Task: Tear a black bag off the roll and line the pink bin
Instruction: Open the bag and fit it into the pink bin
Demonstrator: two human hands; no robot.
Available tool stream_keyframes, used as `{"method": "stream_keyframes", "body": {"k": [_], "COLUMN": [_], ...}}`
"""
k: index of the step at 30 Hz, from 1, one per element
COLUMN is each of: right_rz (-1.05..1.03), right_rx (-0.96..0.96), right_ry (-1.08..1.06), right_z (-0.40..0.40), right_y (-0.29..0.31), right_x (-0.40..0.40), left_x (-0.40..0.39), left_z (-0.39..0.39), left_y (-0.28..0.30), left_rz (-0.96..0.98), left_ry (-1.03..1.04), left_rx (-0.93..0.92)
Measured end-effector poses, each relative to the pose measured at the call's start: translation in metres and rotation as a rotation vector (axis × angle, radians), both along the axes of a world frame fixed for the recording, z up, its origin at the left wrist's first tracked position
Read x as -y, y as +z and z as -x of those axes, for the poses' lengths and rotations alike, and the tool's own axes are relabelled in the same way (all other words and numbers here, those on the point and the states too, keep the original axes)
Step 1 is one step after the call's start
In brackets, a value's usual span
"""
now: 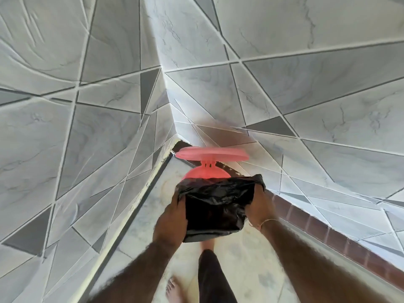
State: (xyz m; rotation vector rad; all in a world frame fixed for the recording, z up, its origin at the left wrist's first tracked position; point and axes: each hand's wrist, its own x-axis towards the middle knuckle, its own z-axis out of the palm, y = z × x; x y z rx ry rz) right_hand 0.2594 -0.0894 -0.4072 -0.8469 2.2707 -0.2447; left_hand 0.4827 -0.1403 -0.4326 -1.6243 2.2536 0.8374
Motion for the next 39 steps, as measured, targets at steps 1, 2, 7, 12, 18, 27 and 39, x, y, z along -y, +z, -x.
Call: {"method": "stream_keyframes", "body": {"k": [1,2,7,12,18,27,39], "right_rz": [-0.005,-0.004,0.041,0.073,0.044,-0.023,-0.188], "right_rx": [-0.004,-0.005,0.01,0.005,-0.104,-0.087,-0.105], "right_ry": [0.003,0.007,0.01,0.037,0.103,0.138,0.186], "right_z": [0.001,0.001,0.006,0.019,0.037,0.058,0.055], "right_y": [-0.006,-0.011,-0.034,-0.062,-0.125,-0.203,-0.261], "right_x": [0.001,0.001,0.002,0.016,0.03,0.011,-0.025], "left_x": [-0.004,-0.009,-0.002,0.037,0.052,0.043,0.01], "left_z": [0.008,0.017,0.038,0.006,-0.032,-0.029,-0.041], "left_y": [-0.004,-0.006,-0.028,-0.062,-0.132,-0.194,-0.253], "left_rz": [-0.006,-0.013,-0.055,0.024,0.004,-0.077,-0.101], "left_ry": [-0.047,-0.094,0.028,0.24,0.297,0.282,0.231], "left_rx": [-0.007,-0.013,-0.187,-0.171,-0.104,-0.041,0.05]}}
